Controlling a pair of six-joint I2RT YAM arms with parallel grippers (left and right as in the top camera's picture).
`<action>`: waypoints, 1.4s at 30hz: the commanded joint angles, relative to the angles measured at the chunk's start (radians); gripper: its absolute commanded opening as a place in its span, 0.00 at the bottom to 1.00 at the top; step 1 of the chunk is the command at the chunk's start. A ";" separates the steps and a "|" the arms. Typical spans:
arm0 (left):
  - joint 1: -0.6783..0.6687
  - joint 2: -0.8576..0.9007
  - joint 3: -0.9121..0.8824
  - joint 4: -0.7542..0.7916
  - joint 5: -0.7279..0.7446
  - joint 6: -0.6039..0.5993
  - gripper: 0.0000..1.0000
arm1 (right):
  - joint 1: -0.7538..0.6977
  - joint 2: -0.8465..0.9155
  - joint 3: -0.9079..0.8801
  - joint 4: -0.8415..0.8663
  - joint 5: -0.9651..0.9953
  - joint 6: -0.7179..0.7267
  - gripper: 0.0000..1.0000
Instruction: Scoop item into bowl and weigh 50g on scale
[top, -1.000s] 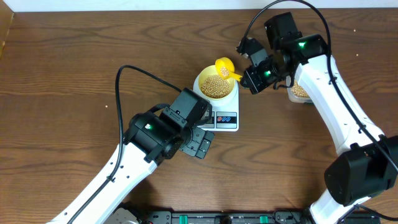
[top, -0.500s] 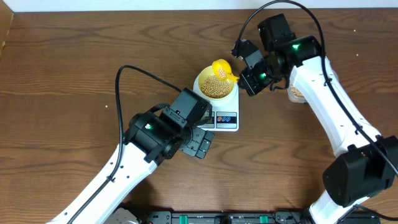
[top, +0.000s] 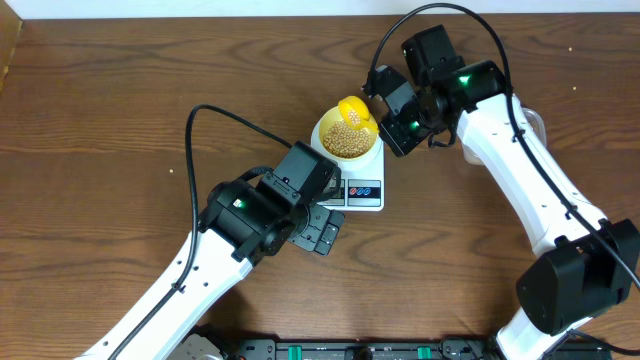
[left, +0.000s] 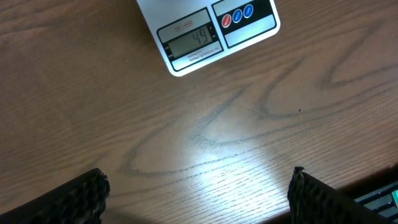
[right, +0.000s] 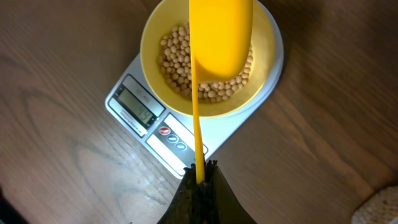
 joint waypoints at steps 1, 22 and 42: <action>-0.002 -0.004 0.024 0.000 -0.013 0.005 0.94 | 0.008 -0.037 0.024 0.006 0.036 -0.026 0.01; -0.002 -0.004 0.024 0.000 -0.013 0.005 0.94 | 0.015 -0.045 0.024 -0.006 -0.041 0.020 0.01; -0.002 -0.004 0.024 0.000 -0.013 0.005 0.94 | -0.099 0.008 0.020 0.004 -0.215 0.129 0.01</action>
